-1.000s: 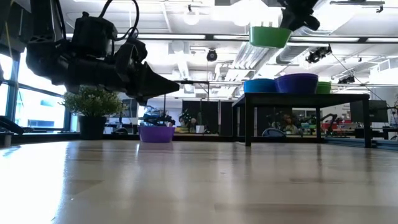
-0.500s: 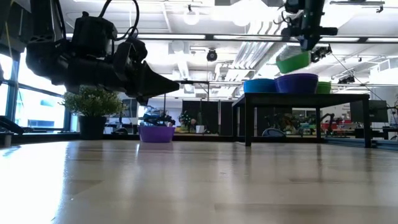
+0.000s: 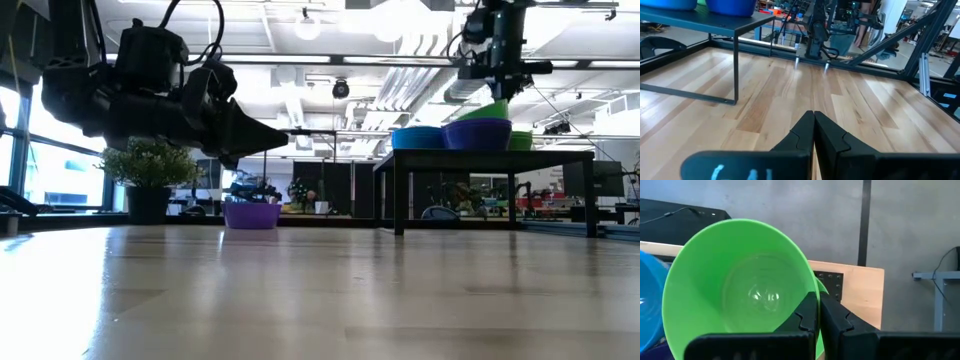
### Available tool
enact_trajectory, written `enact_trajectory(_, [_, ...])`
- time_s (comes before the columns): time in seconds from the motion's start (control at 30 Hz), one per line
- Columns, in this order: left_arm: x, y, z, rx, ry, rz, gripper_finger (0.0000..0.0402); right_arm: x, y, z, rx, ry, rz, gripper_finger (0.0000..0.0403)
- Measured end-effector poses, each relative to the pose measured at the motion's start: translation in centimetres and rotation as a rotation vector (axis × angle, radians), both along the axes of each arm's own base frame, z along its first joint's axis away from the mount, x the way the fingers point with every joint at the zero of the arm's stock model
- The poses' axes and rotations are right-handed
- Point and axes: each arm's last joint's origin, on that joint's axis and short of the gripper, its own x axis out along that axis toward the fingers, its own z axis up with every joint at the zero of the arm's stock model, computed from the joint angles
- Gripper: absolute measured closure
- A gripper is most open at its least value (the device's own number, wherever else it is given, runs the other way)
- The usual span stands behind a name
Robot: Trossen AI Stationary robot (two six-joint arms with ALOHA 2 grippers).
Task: Pick & Place Mini bowls
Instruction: Stack the green bowl on top of the green bowls on the shelf
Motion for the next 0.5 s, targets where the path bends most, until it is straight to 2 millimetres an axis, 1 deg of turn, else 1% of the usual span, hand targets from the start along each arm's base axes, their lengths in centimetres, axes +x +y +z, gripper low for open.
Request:
enact_trajectory(0.13, [0.0, 0.0, 0.0, 0.000, 0.000, 0.000, 0.0396, 0.0, -0.2, -0.6, 0.006, 0.005, -0.017, 0.0403])
enact_trajectory(0.5, [0.0, 0.0, 0.0, 0.000, 0.000, 0.000, 0.0396, 1.0, 0.2, -0.5, -0.015, 0.083, 0.034, 0.0403])
